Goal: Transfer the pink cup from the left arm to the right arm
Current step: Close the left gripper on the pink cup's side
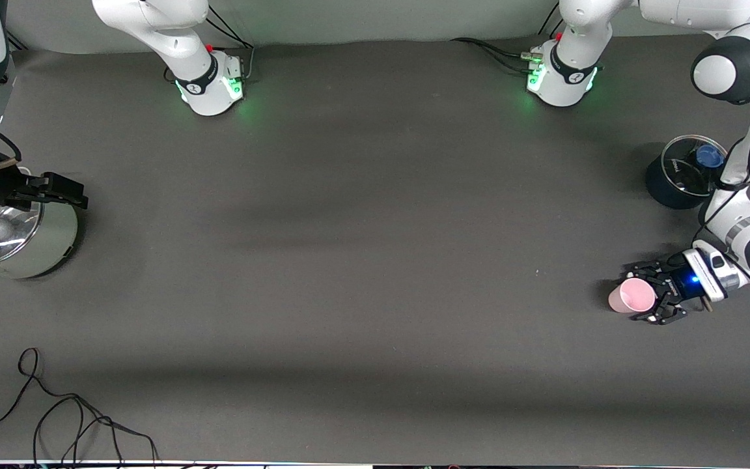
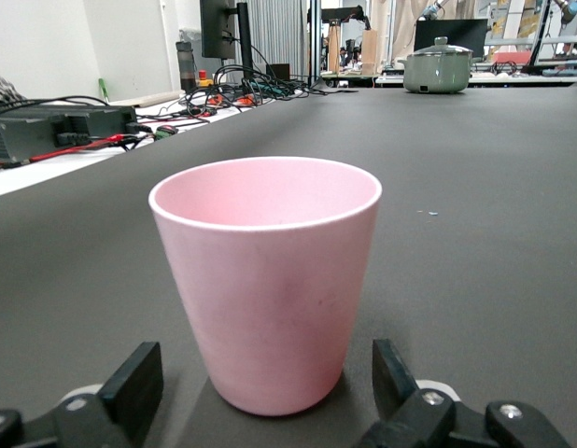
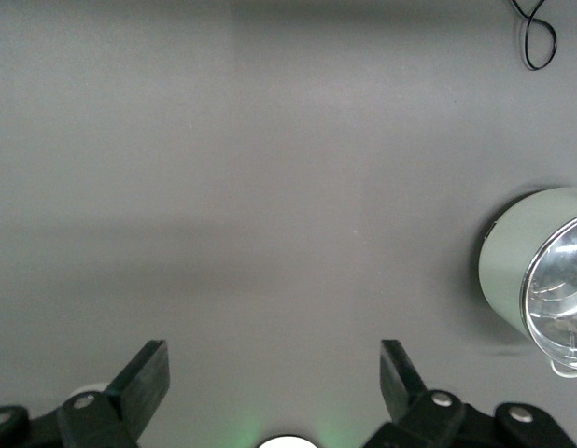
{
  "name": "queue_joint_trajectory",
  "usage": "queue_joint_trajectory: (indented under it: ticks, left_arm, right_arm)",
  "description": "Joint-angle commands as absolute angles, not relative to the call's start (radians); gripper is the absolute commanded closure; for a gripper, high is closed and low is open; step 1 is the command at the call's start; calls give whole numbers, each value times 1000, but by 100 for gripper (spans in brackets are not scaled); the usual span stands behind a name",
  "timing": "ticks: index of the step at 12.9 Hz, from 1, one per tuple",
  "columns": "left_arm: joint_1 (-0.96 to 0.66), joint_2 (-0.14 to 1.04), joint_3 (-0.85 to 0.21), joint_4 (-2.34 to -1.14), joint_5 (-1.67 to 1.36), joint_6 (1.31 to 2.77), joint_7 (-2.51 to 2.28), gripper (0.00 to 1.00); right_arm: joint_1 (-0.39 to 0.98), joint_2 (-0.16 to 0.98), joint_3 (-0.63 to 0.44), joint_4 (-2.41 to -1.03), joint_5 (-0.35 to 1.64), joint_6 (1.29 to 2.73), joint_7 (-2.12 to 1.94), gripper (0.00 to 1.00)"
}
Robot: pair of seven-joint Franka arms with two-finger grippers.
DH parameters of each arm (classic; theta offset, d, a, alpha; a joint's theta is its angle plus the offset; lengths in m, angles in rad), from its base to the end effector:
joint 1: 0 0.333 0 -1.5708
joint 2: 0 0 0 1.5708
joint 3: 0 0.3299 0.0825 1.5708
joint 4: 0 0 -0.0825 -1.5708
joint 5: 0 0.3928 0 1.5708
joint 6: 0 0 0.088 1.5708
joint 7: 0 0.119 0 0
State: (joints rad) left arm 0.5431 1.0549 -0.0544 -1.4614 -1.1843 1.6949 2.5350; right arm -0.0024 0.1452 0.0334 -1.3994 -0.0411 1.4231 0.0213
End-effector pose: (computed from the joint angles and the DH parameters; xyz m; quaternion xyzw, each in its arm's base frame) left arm 0.6223 0.2237 0.0528 0.6329 -0.4871 0.4824 0.3598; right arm 0.5927 0.0115 0.6116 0.9980 0.0030 -0.0602 0.0196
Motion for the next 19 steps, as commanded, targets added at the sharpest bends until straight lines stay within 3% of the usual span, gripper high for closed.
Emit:
queue_joint_trajectory:
  ticks: [1, 6, 8, 12, 16, 19]
  left_arm:
    - [538, 1054, -46, -1466, -1184, 1692, 2482, 0]
    - [535, 1054, -48, -1468, -1183, 1690, 2485, 2]
    - [535, 1054, -48, -1468, -1183, 1690, 2494, 29]
    - [535, 1052, -49, -1468, -1183, 1692, 2497, 53]
    - [537, 1032, -67, -1467, -1195, 1687, 2484, 54]
    - [549, 1000, -165, -1460, -1209, 1706, 2401, 60]
  right_arm:
    - [3, 155, 31, -1381, -57, 1413, 5, 0]
    - [-2, 153, 31, -1381, -57, 1413, 6, 0]
    - [-2, 153, 31, -1381, -57, 1413, 6, 0]
    - [-3, 153, 29, -1381, -55, 1413, 6, 0]
    - [-3, 153, 29, -1381, -55, 1413, 6, 0]
    - [-3, 152, 29, -1381, -55, 1413, 6, 0]
